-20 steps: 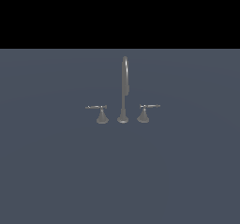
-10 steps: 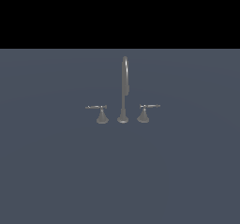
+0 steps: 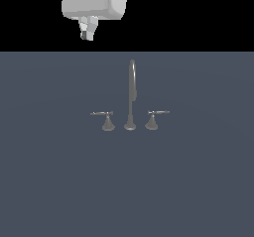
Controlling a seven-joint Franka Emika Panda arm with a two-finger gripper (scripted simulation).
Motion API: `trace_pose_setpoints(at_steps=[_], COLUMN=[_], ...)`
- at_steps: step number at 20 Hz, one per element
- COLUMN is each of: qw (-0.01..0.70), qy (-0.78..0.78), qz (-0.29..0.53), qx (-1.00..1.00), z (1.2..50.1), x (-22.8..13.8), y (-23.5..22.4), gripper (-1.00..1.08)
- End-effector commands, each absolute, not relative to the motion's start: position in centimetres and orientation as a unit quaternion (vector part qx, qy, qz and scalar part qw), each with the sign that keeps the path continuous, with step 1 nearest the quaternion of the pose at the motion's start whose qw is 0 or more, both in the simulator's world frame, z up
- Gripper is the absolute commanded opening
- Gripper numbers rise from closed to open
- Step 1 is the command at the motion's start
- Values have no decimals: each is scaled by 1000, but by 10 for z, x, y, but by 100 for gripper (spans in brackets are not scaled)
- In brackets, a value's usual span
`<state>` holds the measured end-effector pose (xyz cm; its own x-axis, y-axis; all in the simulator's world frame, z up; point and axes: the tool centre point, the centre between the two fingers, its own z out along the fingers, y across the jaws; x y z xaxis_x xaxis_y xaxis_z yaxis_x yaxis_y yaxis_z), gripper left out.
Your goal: Turn on the faucet by rotating a designated handle.
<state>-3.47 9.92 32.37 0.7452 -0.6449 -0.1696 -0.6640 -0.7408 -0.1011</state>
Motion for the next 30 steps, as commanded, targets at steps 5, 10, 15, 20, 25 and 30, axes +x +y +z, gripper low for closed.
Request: trace_pose_setpoints(at_steps=[5, 10, 15, 20, 25, 30], qw=[68, 54, 38, 21, 9, 3], qy=[443, 511, 574, 627, 664, 685], qz=[67, 64, 53, 36, 19, 6], qx=[-891, -856, -817, -778, -748, -729], z=[266, 219, 171, 126, 94, 73], x=[-1, 20, 37, 50, 57, 61], y=[110, 115, 118, 117, 116, 114], gripper=[-100, -100, -100, -100, -100, -100])
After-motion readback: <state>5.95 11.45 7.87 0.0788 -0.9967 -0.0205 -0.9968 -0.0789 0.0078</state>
